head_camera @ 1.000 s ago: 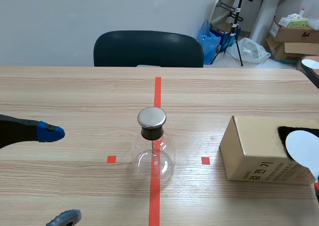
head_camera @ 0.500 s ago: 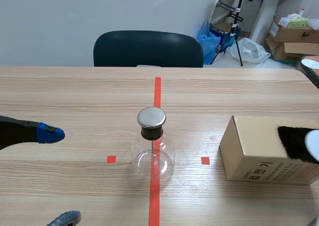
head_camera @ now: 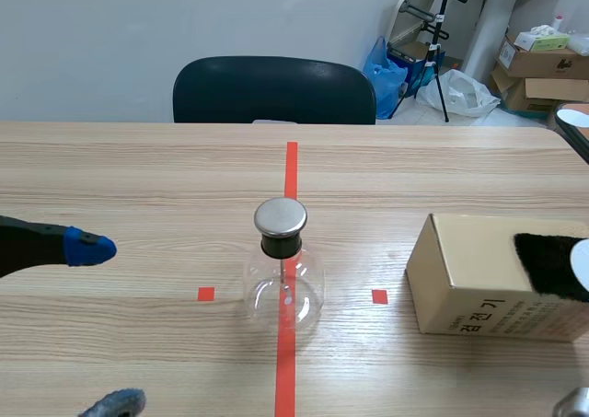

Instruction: Do the electroscope experiment

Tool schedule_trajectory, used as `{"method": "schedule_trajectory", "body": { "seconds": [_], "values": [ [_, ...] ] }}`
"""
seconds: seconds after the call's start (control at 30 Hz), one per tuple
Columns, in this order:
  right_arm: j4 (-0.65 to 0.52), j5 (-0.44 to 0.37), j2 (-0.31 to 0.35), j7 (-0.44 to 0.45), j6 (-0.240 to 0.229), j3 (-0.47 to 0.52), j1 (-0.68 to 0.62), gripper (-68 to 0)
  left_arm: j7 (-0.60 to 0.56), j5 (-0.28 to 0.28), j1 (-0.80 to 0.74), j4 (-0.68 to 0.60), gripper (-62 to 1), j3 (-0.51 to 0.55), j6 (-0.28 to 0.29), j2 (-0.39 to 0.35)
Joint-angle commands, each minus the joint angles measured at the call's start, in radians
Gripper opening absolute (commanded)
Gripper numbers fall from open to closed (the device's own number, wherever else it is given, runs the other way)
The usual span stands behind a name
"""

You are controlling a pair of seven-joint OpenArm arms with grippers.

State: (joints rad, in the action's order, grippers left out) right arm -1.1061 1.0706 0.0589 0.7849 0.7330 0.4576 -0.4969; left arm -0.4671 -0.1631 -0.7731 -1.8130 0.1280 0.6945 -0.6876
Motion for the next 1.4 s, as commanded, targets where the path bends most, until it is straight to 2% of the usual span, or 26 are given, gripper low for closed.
{"method": "schedule_trajectory", "body": {
  "seconds": [0.0, 0.03, 0.07, 0.17, 0.2, 0.3, 0.33, 0.43, 0.47, 0.53, 0.6, 0.63, 0.67, 0.73, 0.77, 0.8, 0.87, 0.9, 0.97, 1.03, 1.07, 1.17, 1.2, 1.3, 1.33, 1.37],
  "values": [
    [-0.011, 0.023, 0.018, 0.122, -0.001, 0.001, 0.001, -66.5, -0.034, -0.011, -0.008, -0.016, 1.4, 0.007, 0.002, 0.000],
    [-0.011, 0.018, 0.018, 0.154, 0.002, 0.000, 0.004, -66.5, -0.040, -0.012, -0.008, -0.016, 1.4, 0.007, 0.002, 0.000],
    [-0.011, 0.008, 0.018, 0.130, 0.014, 0.000, 0.004, -66.5, -0.044, -0.012, -0.008, -0.016, 1.4, 0.007, 0.002, 0.000],
    [-0.011, -0.003, 0.019, -0.041, 0.013, 0.001, -0.008, -66.5, -0.078, -0.012, -0.008, -0.016, 1.4, 0.007, 0.002, 0.000],
    [-0.011, 0.015, 0.021, -0.021, 0.002, 0.002, -0.007, -66.5, -0.085, -0.011, -0.008, -0.016, 1.4, 0.007, 0.002, 0.000],
    [-0.014, 0.020, 0.024, 0.169, 0.008, 0.000, 0.005, -66.5, -0.094, -0.012, -0.008, -0.016, 1.4, 0.007, 0.002, 0.000],
    [-0.015, 0.003, 0.024, 0.151, 0.012, 0.000, 0.005, -66.5, -0.094, -0.012, -0.008, -0.016, 1.4, 0.007, 0.002, 0.000],
    [-0.014, -0.023, 0.024, -0.031, 0.004, 0.001, -0.004, -66.5, -0.094, -0.008, -0.008, -0.016, 1.4, 0.007, 0.002, -0.001],
    [-0.014, 0.000, 0.025, -0.027, -0.007, 0.001, -0.005, -66.6, -0.093, -0.003, -0.008, -0.016, 1.4, 0.007, 0.002, 0.000],
    [-0.014, 0.048, 0.027, 0.105, -0.004, 0.000, -0.004, -66.6, -0.093, -0.001, -0.008, -0.016, 1.4, 0.007, 0.002, 0.000],
    [-0.015, 0.019, 0.026, 0.208, 0.012, 0.000, -0.001, -66.6, -0.093, 0.000, -0.008, -0.015, 1.4, 0.007, 0.002, 0.000],
    [-0.015, -0.009, 0.026, 0.174, 0.012, 0.001, -0.002, -66.6, -0.093, 0.000, -0.008, -0.015, 1.4, 0.007, 0.002, 0.000],
    [-0.015, -0.023, 0.026, 0.091, 0.011, 0.002, -0.007, -66.6, -0.093, 0.000, -0.008, -0.015, 1.4, 0.007, 0.002, 0.000],
    [-0.013, 0.002, 0.024, -0.048, 0.005, 0.002, -0.008, -66.6, -0.093, 0.000, -0.008, -0.015, 1.4, 0.007, 0.002, 0.000],
    [-0.013, 0.040, 0.024, -0.042, 0.002, 0.002, -0.008, -66.6, -0.092, 0.000, -0.008, -0.015, 1.4, 0.007, 0.002, 0.000],
    [-0.013, 0.065, 0.025, 0.023, 0.005, 0.002, -0.008, -66.6, -0.090, 0.000, -0.008, -0.015, 1.4, 0.007, 0.002, 0.000],
    [-0.014, 0.056, 0.027, 0.188, 0.008, 0.002, -0.004, -66.6, -0.090, 0.000, -0.008, -0.015, 1.4, 0.007, 0.002, 0.000],
    [-0.014, 0.034, 0.027, 0.210, 0.008, 0.002, -0.004, -66.6, -0.090, 0.000, -0.008, -0.015, 1.4, 0.007, 0.002, 0.000],
    [-0.014, -0.016, 0.026, 0.106, 0.008, 0.002, -0.010, -66.6, -0.090, -0.001, -0.008, -0.015, 1.4, 0.007, 0.002, 0.000],
    [-0.014, -0.014, 0.027, -0.006, 0.005, 0.002, -0.017, -66.6, -0.090, -0.001, -0.008, -0.015, 1.4, 0.010, 0.002, 0.000],
    [-0.014, 0.006, 0.030, 0.010, 0.000, 0.002, -0.018, -66.6, -0.090, 0.000, -0.008, -0.015, 1.4, 0.010, 0.002, 0.000],
    [-0.014, 0.019, 0.032, 0.217, 0.004, 0.001, -0.011, -66.6, -0.090, 0.000, -0.008, -0.015, 1.4, 0.010, 0.002, 0.000],
    [-0.014, 0.010, 0.032, 0.222, 0.012, 0.002, -0.010, -66.6, -0.090, -0.001, -0.008, -0.015, 1.4, 0.010, 0.002, 0.000],
    [-0.014, -0.019, 0.031, 0.022, 0.014, 0.002, -0.018, -66.6, -0.090, -0.001, -0.005, -0.015, 1.4, 0.010, 0.002, 0.000],
    [-0.014, -0.007, 0.031, 0.003, 0.006, 0.002, -0.019, -66.6, -0.090, 0.000, -0.005, -0.015, 1.4, 0.010, 0.002, 0.000],
    [-0.014, 0.011, 0.033, 0.040, 0.005, 0.002, -0.019, -66.6, -0.090, 0.000, -0.005, -0.015, 1.4, 0.010, 0.002, 0.000]
  ]
}}
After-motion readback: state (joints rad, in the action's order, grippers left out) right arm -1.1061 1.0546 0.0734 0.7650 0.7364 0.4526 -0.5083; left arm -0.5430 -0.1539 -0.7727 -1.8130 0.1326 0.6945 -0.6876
